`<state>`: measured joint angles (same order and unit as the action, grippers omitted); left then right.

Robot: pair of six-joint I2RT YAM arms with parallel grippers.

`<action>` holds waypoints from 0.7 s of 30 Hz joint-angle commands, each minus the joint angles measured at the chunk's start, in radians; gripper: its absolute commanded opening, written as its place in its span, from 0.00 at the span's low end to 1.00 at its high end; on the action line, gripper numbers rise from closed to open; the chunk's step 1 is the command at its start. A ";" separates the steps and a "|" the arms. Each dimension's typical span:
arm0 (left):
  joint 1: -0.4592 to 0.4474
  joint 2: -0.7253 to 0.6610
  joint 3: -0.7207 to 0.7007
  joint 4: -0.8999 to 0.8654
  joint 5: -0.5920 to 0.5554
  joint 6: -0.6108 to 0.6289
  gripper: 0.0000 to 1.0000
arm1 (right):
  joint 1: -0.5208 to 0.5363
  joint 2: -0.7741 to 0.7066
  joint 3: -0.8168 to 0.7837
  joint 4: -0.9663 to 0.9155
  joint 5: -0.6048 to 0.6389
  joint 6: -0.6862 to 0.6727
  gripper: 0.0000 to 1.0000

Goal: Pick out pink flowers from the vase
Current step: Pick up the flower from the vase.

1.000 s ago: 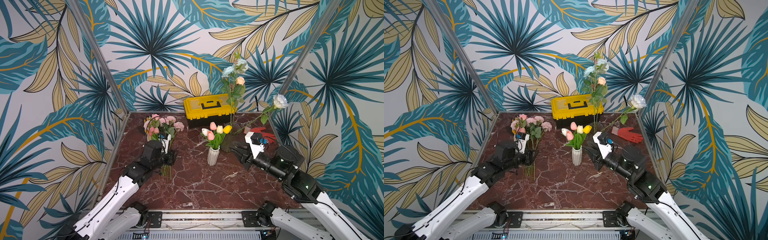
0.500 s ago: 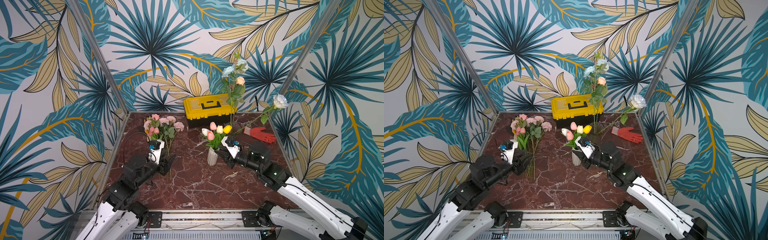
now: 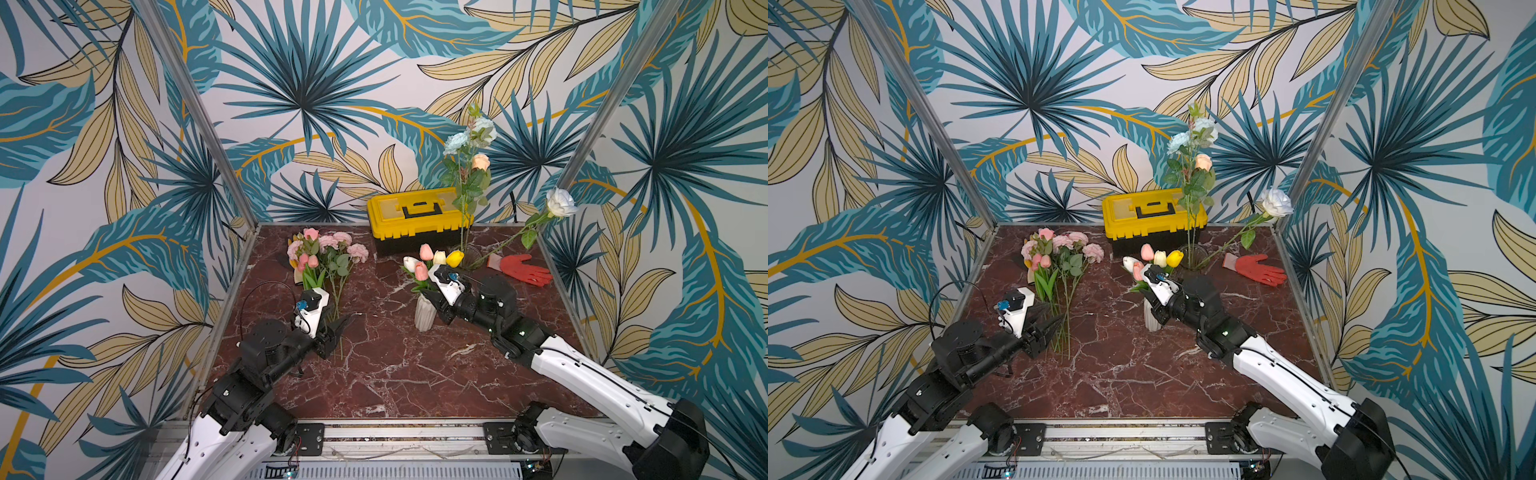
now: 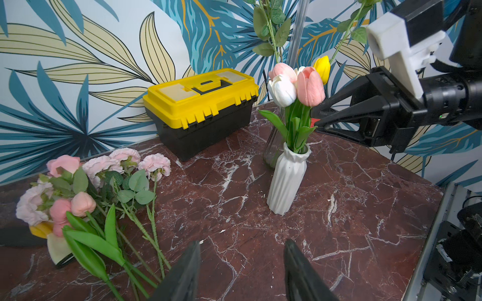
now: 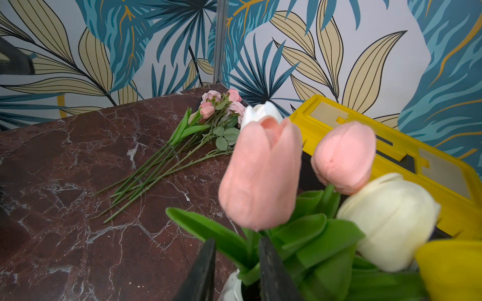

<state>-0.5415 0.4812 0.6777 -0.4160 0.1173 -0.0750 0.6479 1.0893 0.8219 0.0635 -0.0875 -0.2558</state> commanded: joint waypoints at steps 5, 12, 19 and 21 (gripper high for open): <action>-0.008 -0.015 -0.024 0.015 -0.021 0.028 0.52 | 0.002 0.023 -0.018 0.113 0.040 0.000 0.21; -0.008 -0.015 -0.024 0.015 -0.018 0.035 0.52 | 0.002 0.044 -0.016 0.110 0.019 0.011 0.08; -0.008 -0.015 -0.023 0.014 -0.004 0.038 0.51 | 0.001 -0.002 -0.008 0.090 -0.006 0.019 0.00; -0.008 -0.012 -0.023 0.015 -0.001 0.042 0.51 | 0.001 -0.024 0.000 0.082 -0.015 0.016 0.00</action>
<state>-0.5465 0.4759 0.6773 -0.4160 0.1093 -0.0486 0.6479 1.1046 0.8207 0.1471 -0.0776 -0.2474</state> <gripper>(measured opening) 0.508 0.055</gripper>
